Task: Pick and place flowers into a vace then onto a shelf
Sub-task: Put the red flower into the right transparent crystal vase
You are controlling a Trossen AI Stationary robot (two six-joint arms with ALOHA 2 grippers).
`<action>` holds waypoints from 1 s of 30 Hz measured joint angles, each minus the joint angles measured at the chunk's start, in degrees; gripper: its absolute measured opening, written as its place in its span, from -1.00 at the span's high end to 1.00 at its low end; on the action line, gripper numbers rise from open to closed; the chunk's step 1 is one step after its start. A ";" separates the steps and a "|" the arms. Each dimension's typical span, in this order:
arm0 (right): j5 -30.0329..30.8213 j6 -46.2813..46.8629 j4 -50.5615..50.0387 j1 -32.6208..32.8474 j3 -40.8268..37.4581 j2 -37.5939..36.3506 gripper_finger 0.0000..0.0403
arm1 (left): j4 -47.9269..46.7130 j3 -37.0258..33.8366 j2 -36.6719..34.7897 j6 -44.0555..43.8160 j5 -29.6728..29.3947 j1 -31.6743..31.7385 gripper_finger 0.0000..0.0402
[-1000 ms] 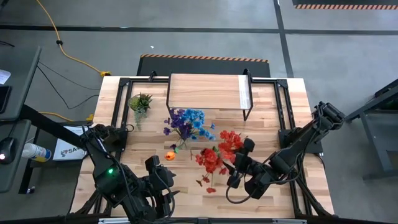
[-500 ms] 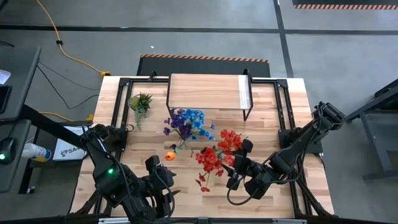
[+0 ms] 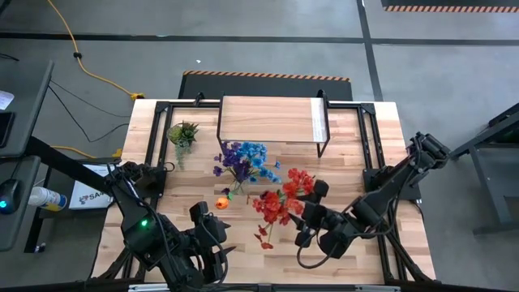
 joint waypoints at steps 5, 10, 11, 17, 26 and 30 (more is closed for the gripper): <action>-2.91 -0.43 0.00 -0.37 0.00 0.00 -0.01 | 0.00 0.00 0.00 0.00 -0.03 0.00 -0.45; -3.03 -0.51 0.03 -0.27 0.00 0.00 -0.01 | 0.00 0.00 0.00 0.02 -1.12 0.04 -0.45; -2.93 -0.47 0.03 -0.29 0.00 0.00 -0.01 | 0.00 0.00 0.00 0.01 -1.43 0.04 -0.45; -2.07 -1.02 0.39 -0.29 0.00 0.00 -0.01 | 0.00 0.00 0.00 0.00 -2.10 0.04 -0.45; -1.49 -1.38 1.24 -0.29 0.00 0.00 -0.01 | 0.00 0.00 0.00 0.00 -2.10 0.04 -0.45; -0.50 -1.32 1.29 -0.29 0.00 0.00 0.04 | 0.00 0.00 0.00 0.02 -2.09 0.04 -0.45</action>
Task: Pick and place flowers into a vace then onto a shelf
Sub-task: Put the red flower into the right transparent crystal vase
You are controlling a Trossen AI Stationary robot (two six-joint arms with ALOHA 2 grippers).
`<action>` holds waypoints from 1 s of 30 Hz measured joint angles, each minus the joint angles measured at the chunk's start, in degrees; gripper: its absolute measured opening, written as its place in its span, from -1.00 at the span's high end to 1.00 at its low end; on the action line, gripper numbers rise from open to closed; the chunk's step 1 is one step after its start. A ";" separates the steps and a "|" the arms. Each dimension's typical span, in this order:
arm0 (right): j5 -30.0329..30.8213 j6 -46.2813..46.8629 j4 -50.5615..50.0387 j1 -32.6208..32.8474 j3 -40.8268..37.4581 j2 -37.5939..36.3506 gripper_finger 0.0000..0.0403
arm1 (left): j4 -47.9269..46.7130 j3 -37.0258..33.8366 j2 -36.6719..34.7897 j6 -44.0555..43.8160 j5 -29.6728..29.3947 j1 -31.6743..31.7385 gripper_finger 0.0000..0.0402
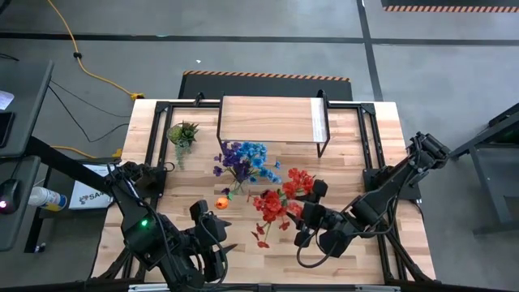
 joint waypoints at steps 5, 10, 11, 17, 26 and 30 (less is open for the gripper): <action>-0.06 -0.04 -0.13 0.00 0.00 -0.01 0.26 | 0.00 0.00 0.00 0.00 0.02 0.00 -0.45; -0.11 -0.04 -0.71 0.00 0.00 -0.04 0.54 | 0.00 0.00 0.00 0.00 0.02 0.00 -0.45; -0.11 -0.04 -0.89 0.00 0.00 -0.04 0.60 | 0.00 0.00 0.00 0.00 0.02 0.00 -0.45; -0.13 -0.04 -1.81 0.00 0.00 -0.04 0.91 | 0.00 0.00 0.00 0.00 0.03 0.00 -0.45; -0.09 0.48 -3.30 0.00 0.00 -0.04 0.97 | 0.00 0.00 0.00 0.00 -0.46 0.00 -0.45; -0.12 1.48 -4.25 0.00 0.00 -0.04 0.98 | -0.03 0.00 0.00 0.00 -0.60 0.00 -0.45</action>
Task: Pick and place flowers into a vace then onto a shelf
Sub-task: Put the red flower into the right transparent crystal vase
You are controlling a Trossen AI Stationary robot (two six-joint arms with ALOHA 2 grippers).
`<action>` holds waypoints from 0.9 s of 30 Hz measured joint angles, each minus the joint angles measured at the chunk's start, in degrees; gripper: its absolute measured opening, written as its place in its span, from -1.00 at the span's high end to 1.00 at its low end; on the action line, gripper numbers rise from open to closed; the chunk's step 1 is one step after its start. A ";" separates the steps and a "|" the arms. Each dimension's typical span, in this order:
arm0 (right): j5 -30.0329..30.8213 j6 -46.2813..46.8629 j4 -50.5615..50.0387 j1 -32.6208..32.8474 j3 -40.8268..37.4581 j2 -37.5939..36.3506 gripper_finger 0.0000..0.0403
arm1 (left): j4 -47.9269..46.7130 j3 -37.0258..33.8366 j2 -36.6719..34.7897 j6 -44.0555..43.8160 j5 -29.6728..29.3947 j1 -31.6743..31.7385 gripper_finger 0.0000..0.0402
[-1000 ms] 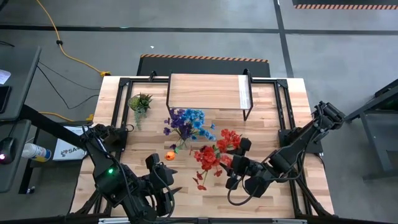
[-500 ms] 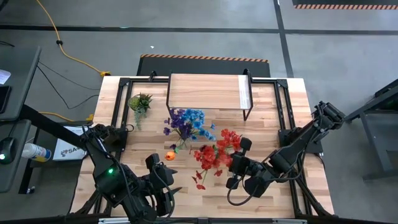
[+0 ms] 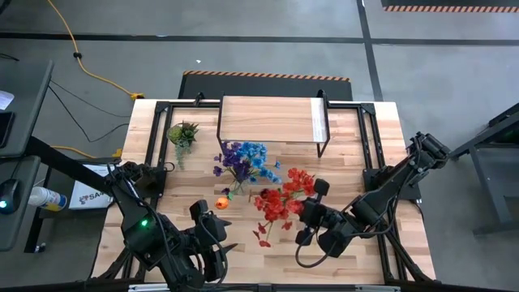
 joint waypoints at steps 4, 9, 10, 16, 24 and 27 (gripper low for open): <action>-0.13 2.98 -2.91 0.00 0.00 0.00 0.99 | 0.00 0.00 0.00 0.00 -0.26 0.00 -0.45; -0.99 5.13 -4.64 0.00 0.00 -0.02 0.99 | 0.00 0.00 0.00 0.00 -0.36 0.00 -0.45; -1.17 5.15 -4.71 0.00 0.00 0.00 0.99 | 0.00 0.00 0.00 0.00 -0.39 0.00 -0.45; -1.97 8.49 -7.26 -0.04 0.00 -0.02 0.99 | 0.00 0.00 0.00 0.00 -0.76 0.00 -0.45; -3.23 10.10 -8.01 0.26 0.00 -0.02 0.95 | 0.02 0.00 0.00 0.00 -0.88 0.00 -0.45; -4.88 10.12 -8.07 0.24 0.00 -0.02 0.92 | 0.11 0.00 0.00 0.00 -0.88 0.00 -0.45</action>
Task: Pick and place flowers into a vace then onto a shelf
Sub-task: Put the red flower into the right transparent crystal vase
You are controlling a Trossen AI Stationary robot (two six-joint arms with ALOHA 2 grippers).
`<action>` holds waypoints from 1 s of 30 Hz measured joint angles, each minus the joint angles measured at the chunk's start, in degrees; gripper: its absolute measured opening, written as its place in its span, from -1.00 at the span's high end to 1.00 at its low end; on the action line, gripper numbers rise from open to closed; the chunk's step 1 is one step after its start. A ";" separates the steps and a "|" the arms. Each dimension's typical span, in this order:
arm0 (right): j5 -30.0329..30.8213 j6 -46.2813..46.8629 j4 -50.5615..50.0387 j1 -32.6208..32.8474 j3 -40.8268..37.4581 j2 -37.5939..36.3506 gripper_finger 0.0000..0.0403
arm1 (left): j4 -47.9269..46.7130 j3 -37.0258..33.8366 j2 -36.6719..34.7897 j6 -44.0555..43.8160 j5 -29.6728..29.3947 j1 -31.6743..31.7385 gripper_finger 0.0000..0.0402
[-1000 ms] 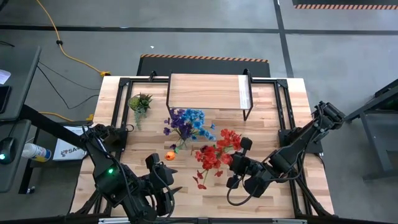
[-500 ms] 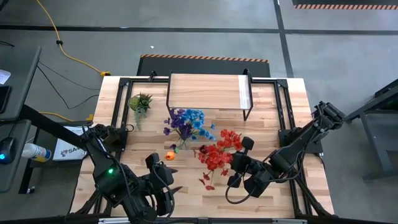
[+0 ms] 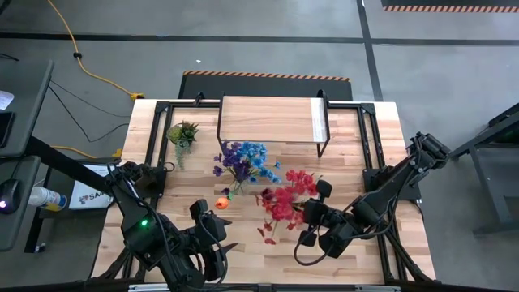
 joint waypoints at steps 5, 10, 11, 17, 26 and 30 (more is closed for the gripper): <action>-1.05 0.41 0.01 0.02 0.00 0.00 0.85 | 0.02 0.00 0.00 0.00 0.01 0.00 -0.45; -2.23 0.44 0.21 0.00 0.00 0.00 0.74 | 0.06 0.00 0.00 0.00 0.01 0.00 -0.45; -2.49 0.44 0.20 0.03 0.00 0.00 0.71 | 0.06 0.00 0.00 0.00 0.01 0.00 -0.45; -3.71 0.44 0.23 0.15 0.00 -0.07 0.55 | 0.08 0.00 0.00 0.00 0.01 0.00 -0.45; -8.85 0.18 0.23 0.20 0.00 -1.61 0.43 | 0.10 0.00 0.00 0.00 0.03 -0.01 -0.45; -10.94 -0.12 0.08 0.24 0.00 -2.13 0.44 | 0.10 0.00 0.00 0.00 0.03 0.00 -0.45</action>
